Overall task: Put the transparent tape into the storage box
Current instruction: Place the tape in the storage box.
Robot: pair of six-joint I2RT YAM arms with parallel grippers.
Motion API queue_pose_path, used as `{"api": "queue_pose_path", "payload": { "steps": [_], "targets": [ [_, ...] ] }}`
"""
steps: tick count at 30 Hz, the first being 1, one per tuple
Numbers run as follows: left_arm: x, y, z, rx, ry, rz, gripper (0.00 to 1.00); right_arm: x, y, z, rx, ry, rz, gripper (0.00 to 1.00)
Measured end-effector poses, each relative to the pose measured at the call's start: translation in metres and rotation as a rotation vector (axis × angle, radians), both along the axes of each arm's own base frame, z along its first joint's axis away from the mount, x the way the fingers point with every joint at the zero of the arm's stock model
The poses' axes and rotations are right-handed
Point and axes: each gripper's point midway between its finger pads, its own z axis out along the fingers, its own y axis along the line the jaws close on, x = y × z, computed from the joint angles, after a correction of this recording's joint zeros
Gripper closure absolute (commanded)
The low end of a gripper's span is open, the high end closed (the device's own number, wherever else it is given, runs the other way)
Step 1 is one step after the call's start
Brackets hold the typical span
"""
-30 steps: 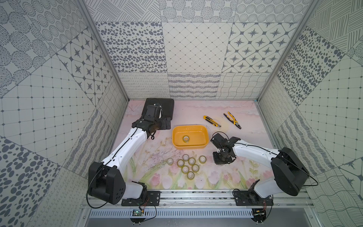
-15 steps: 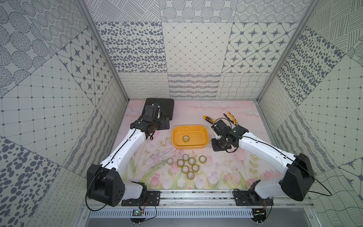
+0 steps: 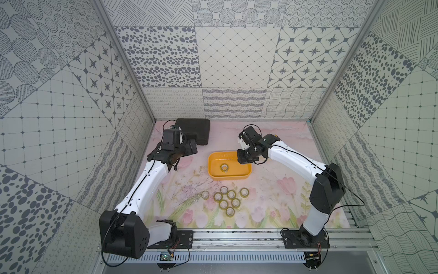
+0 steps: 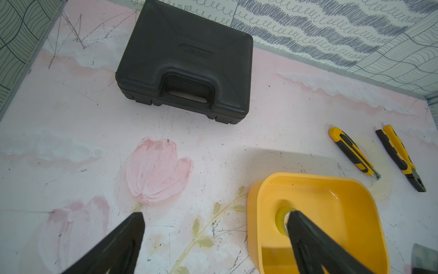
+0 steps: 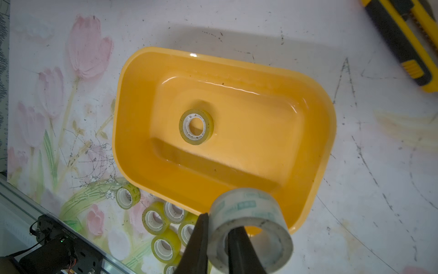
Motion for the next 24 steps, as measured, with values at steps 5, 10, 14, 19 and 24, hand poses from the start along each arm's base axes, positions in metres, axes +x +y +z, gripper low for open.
{"api": "queue_pose_path", "payload": {
  "steps": [5, 10, 14, 19, 24],
  "targets": [
    [0.0, 0.0, 0.0, -0.01, -0.001, 0.0, 0.01, 0.005, 0.016, -0.036, -0.014, 0.058, 0.02, 0.94],
    [0.0, -0.002, 0.001, -0.019, 0.0, -0.005, 0.01, 0.009, 0.019, -0.059, -0.035, 0.083, 0.02, 0.94],
    [-0.001, -0.005, 0.001, -0.036, 0.0, -0.013, 0.01, 0.013, 0.022, -0.073, -0.049, 0.092, 0.018, 0.94],
    [-0.002, -0.007, 0.002, -0.051, -0.007, -0.019, 0.01, 0.014, 0.021, -0.087, -0.075, 0.101, 0.007, 0.85],
    [0.0, -0.011, 0.001, -0.07, -0.011, -0.03, 0.01, 0.012, 0.021, -0.091, -0.072, 0.111, -0.006, 0.75]
  ]
}}
